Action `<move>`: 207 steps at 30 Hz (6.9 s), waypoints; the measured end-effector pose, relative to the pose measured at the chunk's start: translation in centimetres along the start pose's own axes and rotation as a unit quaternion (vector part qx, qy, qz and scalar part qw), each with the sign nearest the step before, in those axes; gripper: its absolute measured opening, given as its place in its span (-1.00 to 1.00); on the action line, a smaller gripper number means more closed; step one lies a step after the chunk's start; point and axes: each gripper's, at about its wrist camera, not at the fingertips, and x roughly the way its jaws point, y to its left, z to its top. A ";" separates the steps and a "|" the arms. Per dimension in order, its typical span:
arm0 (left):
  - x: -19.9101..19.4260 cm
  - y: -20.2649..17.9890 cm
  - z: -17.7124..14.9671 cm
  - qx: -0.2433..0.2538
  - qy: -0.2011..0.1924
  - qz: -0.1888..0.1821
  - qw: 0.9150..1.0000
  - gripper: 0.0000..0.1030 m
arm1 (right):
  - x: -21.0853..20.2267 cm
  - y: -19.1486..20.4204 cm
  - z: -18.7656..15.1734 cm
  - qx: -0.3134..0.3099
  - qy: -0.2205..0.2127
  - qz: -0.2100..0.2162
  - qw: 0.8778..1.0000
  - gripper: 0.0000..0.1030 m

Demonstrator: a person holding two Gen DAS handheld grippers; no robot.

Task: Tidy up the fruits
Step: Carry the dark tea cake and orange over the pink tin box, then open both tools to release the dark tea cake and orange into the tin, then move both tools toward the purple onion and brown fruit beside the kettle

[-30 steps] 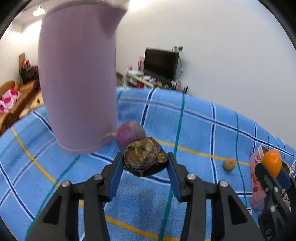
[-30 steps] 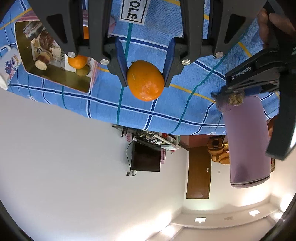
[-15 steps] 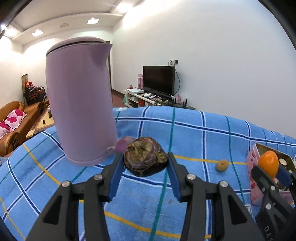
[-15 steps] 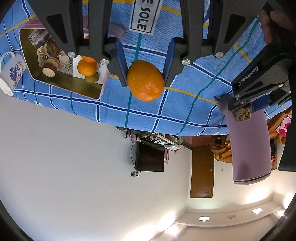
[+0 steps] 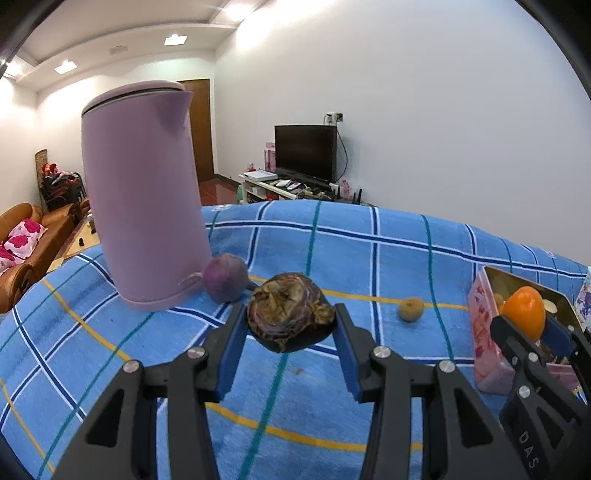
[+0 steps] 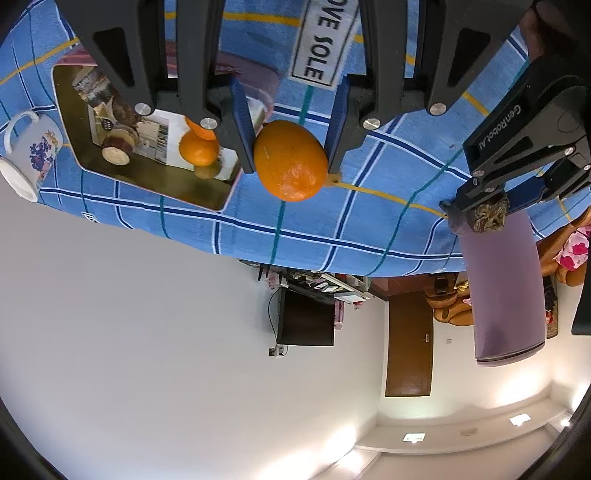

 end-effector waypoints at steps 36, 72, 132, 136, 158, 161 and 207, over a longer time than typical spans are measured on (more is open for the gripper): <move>-2.0 -8.8 -0.7 0.062 -0.011 -0.035 0.997 -0.07 | -1.4 -7.4 -1.1 0.027 0.006 -0.030 0.999 -0.23; -2.9 -15.4 -0.2 0.080 -0.017 -0.083 0.993 -0.07 | -3.1 -13.2 -1.4 0.061 -0.012 -0.049 0.997 -0.23; 3.2 -23.5 0.8 0.120 0.078 -0.108 0.984 -0.07 | 3.8 -20.2 -1.7 0.096 0.089 -0.034 0.991 -0.23; 3.2 -23.6 0.7 0.120 0.078 -0.108 0.984 -0.06 | 4.0 -20.4 -1.7 0.098 0.089 -0.027 0.991 -0.23; 0.2 -20.7 0.9 0.094 0.007 -0.063 0.994 1.00 | -0.4 -21.8 -1.3 0.179 -0.029 0.001 0.983 0.55; -0.3 -20.7 0.9 0.097 0.001 -0.067 0.993 1.00 | -0.9 -21.4 -1.3 0.170 -0.038 -0.012 0.985 0.55; 0.4 -8.8 0.9 0.091 -0.016 0.033 0.995 1.00 | -0.6 -13.9 -0.7 0.151 -0.043 -0.080 0.984 0.55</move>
